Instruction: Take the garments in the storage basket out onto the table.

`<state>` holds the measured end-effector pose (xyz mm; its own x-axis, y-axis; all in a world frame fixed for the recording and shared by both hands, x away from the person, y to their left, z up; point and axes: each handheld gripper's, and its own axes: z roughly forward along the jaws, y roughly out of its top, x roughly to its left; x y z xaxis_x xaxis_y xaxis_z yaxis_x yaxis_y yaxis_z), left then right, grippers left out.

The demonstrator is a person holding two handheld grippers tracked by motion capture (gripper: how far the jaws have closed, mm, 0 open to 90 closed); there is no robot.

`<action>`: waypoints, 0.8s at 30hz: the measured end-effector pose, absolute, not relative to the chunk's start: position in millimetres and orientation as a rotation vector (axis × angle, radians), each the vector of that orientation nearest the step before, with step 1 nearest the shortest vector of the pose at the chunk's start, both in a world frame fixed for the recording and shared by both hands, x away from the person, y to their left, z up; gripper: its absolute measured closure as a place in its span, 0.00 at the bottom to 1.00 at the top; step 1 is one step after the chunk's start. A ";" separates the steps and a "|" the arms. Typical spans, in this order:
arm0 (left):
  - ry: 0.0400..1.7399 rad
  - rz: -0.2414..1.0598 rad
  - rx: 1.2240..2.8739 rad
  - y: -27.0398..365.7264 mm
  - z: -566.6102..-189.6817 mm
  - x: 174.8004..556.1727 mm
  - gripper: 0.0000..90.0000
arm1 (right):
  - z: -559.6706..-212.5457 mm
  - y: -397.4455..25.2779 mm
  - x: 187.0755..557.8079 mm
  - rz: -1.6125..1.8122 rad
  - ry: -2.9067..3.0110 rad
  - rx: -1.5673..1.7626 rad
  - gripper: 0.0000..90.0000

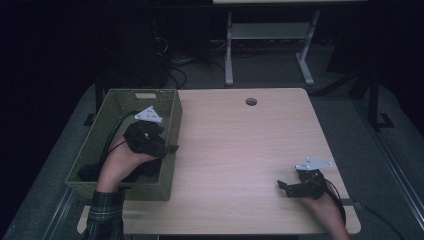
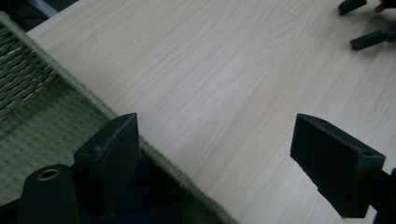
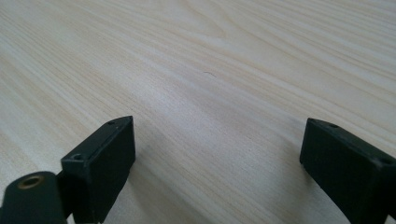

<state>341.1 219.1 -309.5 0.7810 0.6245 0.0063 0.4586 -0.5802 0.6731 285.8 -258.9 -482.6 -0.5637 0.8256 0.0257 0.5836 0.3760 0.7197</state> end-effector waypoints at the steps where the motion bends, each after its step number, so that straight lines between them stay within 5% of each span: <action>1: 0.803 0.321 2.293 220.7 -309.3 340.9 0.17 | -482.6 -258.9 285.8 0.997 2.303 1.233 0.11; 24: 0.919 0.399 2.307 259.4 -310.5 337.7 0.17 | -482.5 -259.8 282.3 1.000 2.312 1.226 0.11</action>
